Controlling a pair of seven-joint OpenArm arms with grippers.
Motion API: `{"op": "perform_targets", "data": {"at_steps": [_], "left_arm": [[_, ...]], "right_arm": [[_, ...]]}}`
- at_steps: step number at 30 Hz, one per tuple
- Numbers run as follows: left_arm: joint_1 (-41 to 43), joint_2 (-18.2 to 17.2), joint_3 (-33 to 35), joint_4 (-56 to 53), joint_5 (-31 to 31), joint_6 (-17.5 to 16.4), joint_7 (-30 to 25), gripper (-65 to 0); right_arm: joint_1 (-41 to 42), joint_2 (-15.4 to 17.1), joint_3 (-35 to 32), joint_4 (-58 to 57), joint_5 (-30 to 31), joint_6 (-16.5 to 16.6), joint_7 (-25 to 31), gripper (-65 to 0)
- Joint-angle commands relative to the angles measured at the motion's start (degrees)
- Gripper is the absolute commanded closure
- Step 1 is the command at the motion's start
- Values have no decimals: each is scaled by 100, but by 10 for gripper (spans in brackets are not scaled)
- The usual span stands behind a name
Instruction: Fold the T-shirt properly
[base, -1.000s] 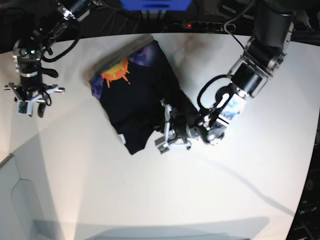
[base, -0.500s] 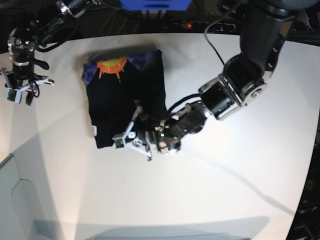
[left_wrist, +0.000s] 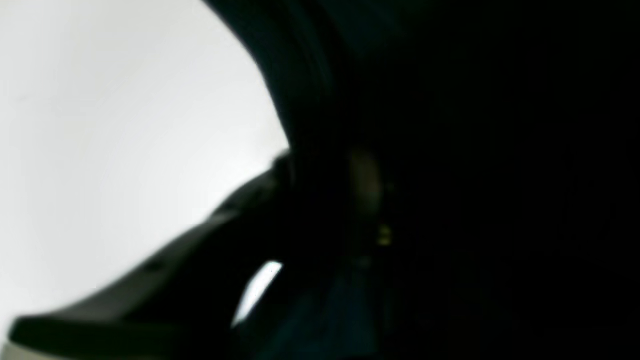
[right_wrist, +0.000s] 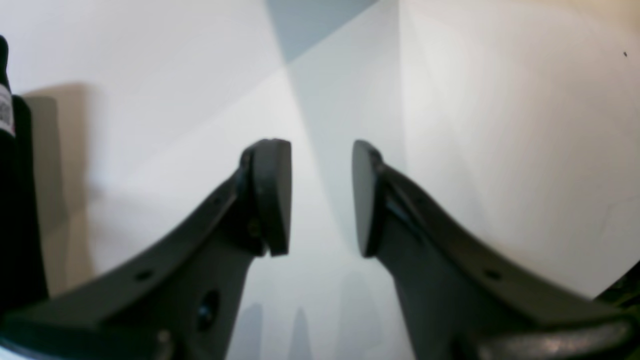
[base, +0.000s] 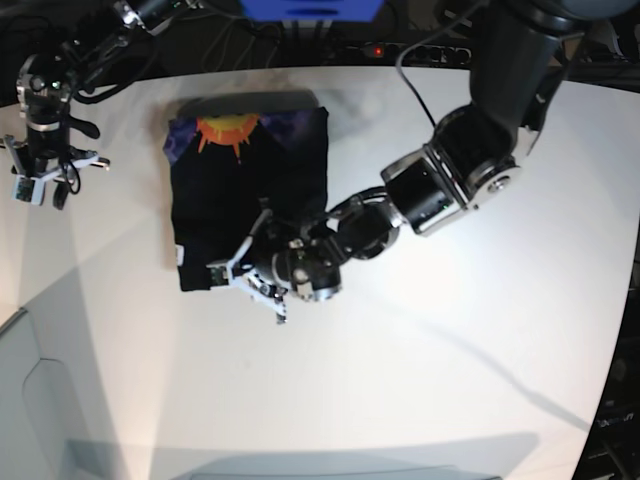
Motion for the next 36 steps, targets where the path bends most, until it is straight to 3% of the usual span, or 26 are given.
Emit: {"op": "perform_targets", "data": {"at_steps": [1, 7, 10, 16, 21, 29, 33, 36], "left_arm": [[54, -33, 55, -59, 72, -156, 367, -259], [19, -33, 46, 223, 318, -156, 367, -438], [19, -60, -41, 601, 661, -156, 367, -450], [195, -200, -1096, 1304, 1232, -156, 375, -450], [582, -446, -2310, 1981, 1619, -156, 375, -450], [1338, -930, -4332, 3511, 1725, -156, 375, -452], [2226, -1167, -6081, 4354, 1681, -156, 375, -450], [3052, -1150, -7628, 4829, 1672, -165, 375, -449]], "right_arm": [[37, 52, -16, 114, 76, -5, 160, -210], [37, 52, -16, 114, 76, -5, 160, -210], [37, 52, -24, 114, 76, -5, 160, -210], [29, 52, -24, 114, 76, -5, 160, -210], [-95, 52, -95, 114, 103, -5, 160, -210], [-754, 52, -1018, 114, 111, -5, 186, -206], [-1088, 52, -1624, 123, 111, -5, 195, -192], [-1369, 52, -2143, 211, 111, -5, 204, -115]]}}
